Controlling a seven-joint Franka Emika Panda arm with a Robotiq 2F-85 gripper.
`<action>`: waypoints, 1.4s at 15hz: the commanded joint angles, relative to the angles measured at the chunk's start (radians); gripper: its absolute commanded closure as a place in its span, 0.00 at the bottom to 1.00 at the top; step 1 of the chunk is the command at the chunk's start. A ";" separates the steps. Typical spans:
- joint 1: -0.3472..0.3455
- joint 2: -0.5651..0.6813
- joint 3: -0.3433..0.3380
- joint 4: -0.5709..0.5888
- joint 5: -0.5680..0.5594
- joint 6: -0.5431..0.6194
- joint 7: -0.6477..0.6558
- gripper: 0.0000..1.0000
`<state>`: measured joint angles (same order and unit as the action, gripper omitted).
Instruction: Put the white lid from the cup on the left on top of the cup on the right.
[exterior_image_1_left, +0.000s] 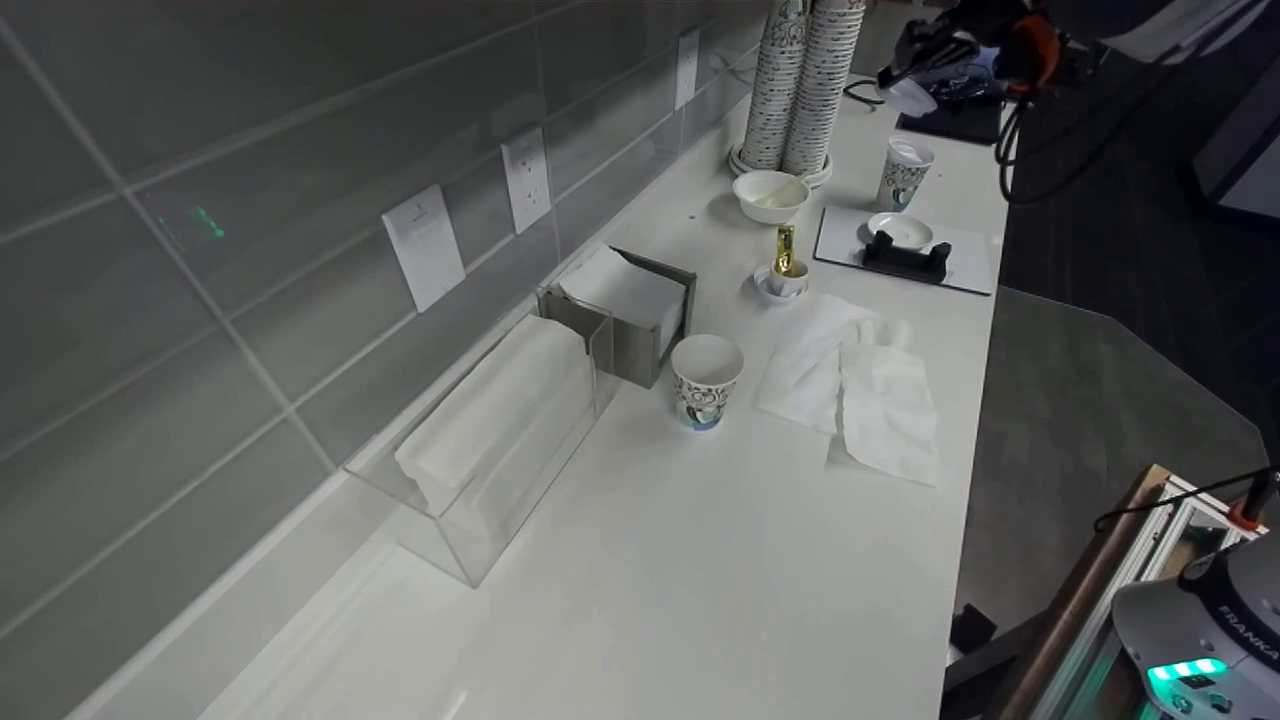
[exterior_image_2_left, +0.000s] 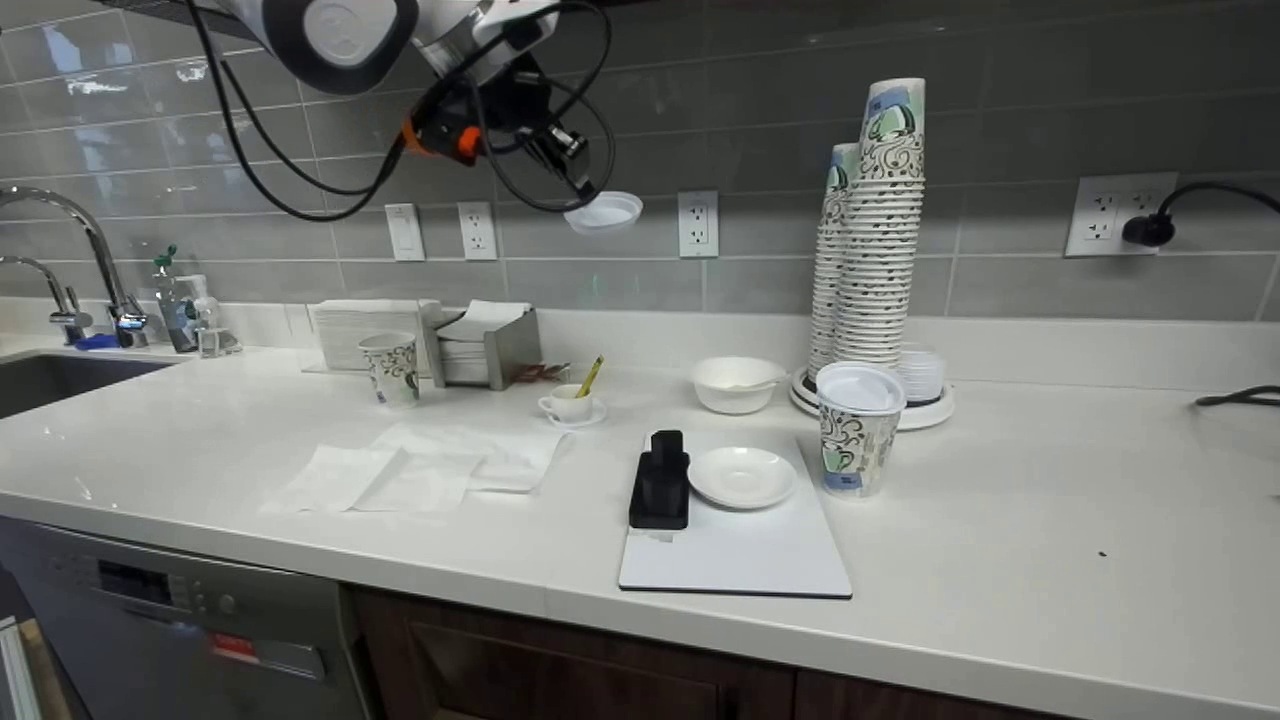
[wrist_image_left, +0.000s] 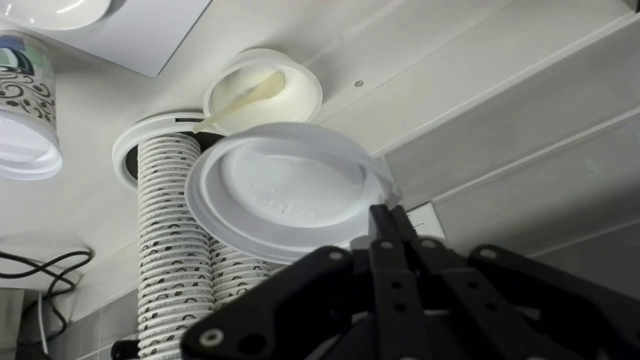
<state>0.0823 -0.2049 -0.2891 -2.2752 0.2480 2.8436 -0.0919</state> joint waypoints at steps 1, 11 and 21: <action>0.035 0.195 -0.043 0.165 0.111 -0.006 -0.036 1.00; -0.107 0.548 -0.032 0.441 0.336 -0.092 -0.093 1.00; -0.315 0.700 0.112 0.613 0.309 -0.105 -0.124 1.00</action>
<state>-0.1178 0.4511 -0.2813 -1.7441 0.6039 2.7376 -0.2139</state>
